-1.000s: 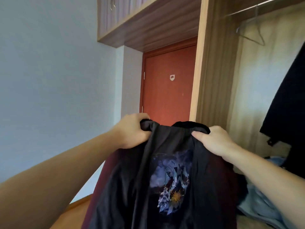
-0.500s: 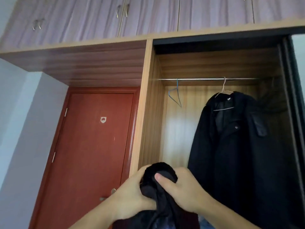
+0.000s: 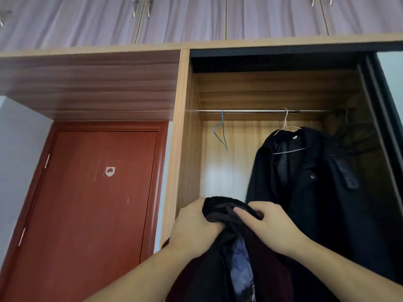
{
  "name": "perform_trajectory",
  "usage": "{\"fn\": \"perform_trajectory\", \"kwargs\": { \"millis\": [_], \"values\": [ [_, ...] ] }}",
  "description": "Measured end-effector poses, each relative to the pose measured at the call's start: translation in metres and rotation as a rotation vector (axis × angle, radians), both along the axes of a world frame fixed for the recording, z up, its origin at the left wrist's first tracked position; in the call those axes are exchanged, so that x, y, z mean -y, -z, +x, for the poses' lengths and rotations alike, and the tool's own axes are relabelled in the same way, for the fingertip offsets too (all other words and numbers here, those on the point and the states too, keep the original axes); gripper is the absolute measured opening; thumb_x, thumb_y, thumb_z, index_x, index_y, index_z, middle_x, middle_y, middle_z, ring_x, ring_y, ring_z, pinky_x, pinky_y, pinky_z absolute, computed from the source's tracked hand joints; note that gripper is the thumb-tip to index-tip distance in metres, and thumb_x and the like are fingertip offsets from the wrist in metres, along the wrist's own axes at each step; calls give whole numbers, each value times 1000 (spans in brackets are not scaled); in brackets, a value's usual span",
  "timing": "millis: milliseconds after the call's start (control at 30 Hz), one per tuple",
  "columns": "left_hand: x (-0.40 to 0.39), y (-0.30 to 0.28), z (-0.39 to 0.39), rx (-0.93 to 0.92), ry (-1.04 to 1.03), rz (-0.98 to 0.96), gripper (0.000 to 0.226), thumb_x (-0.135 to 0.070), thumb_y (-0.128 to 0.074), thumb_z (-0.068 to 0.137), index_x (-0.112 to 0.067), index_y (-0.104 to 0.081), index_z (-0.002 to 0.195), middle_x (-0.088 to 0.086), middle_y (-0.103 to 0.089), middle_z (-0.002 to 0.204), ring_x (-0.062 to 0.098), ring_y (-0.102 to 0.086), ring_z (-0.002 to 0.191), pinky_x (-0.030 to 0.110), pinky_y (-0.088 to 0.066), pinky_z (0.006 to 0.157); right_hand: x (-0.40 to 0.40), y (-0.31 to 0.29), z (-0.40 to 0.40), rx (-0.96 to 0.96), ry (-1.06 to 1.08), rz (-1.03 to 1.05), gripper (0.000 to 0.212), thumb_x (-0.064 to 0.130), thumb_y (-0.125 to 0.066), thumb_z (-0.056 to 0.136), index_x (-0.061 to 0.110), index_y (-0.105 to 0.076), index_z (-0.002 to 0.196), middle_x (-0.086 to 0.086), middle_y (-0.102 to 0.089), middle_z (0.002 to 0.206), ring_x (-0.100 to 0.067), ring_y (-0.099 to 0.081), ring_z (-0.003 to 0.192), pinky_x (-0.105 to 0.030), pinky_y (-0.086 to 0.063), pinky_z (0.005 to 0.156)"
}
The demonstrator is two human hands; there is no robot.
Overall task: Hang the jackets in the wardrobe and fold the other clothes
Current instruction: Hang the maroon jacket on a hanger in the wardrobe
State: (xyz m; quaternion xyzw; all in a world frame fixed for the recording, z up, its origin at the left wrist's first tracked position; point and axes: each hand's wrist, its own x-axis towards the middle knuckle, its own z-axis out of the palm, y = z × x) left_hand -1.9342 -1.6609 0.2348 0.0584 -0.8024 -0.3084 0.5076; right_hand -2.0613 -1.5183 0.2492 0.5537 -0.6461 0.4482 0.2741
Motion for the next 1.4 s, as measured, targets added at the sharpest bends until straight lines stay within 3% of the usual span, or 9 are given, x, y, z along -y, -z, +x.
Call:
{"fn": "perform_trajectory", "kwargs": {
  "millis": [200, 300, 433, 633, 800, 900, 1167, 1267, 1400],
  "values": [
    [20, -40, -54, -34, -191, -16, 35, -39, -64, 64, -36, -67, 99, -18, -70, 93, 5, -65, 90, 30, -54, 82, 19, -35, -66, 17, -5, -25, 53, 55, -54, 89, 16, -48, 55, 5, -40, 50, -6, -37, 50, -21, -33, 54],
    [31, -60, -84, -57, -290, -35, 29, -31, -70, 72, -33, -67, 101, -17, -69, 93, 6, -64, 90, 23, -49, 74, 34, -63, -106, 22, 5, -126, 54, 50, -51, 94, 4, -60, 68, -10, -49, 56, -14, -47, 56, -32, -41, 63],
    [45, -85, -122, -65, -410, -56, 29, -33, -69, 72, -32, -65, 100, -15, -67, 94, 12, -63, 90, 31, -52, 79, 64, -103, -153, 46, 14, -206, 44, 37, -57, 91, 7, -47, 61, -1, -41, 54, -18, -40, 57, -31, -36, 59],
    [69, -127, -162, -80, -538, -58, 22, -33, -66, 74, -31, -62, 96, -12, -66, 93, 17, -63, 90, 36, -54, 82, 121, -168, -178, 63, -17, -198, 29, 25, -56, 80, 19, -42, 55, 6, -43, 49, -20, -45, 56, -35, -45, 61],
    [89, -155, -194, -101, -570, -48, 26, -33, -60, 74, -29, -60, 100, -7, -65, 97, 22, -63, 91, 35, -54, 80, 165, -217, -166, 61, -13, -220, 24, 28, -57, 80, 20, -51, 59, 1, -59, 70, -23, -57, 73, -34, -52, 74],
    [105, -160, -214, -99, -557, -48, 20, -32, -59, 77, -29, -56, 96, -5, -63, 97, 22, -61, 88, 34, -51, 76, 191, -236, -163, 77, 3, -213, 27, 27, -55, 83, 17, -44, 60, -2, -52, 66, -26, -55, 71, -31, -45, 63],
    [145, -170, -263, -71, -536, -90, 23, -36, -61, 79, -26, -56, 99, -2, -63, 99, 25, -61, 88, 33, -47, 70, 251, -265, -167, 175, -38, -222, 34, 41, -52, 94, 9, -56, 82, -9, -64, 90, -30, -68, 87, -41, -59, 78],
    [155, -173, -273, -49, -536, -108, 22, -36, -61, 78, -26, -56, 97, -1, -65, 101, 27, -62, 92, 33, -46, 71, 258, -271, -169, 340, -191, -172, 34, 35, -45, 98, 5, -60, 108, -12, -64, 98, -26, -66, 82, -36, -59, 67],
    [164, -173, -278, -8, -514, -127, 15, -34, -60, 77, -28, -53, 89, -5, -60, 92, 25, -59, 86, 32, -46, 71, 259, -273, -168, 396, -233, -111, 31, 43, -45, 96, 16, -51, 110, -3, -50, 86, -23, -67, 91, -32, -57, 64]
  ]
}}
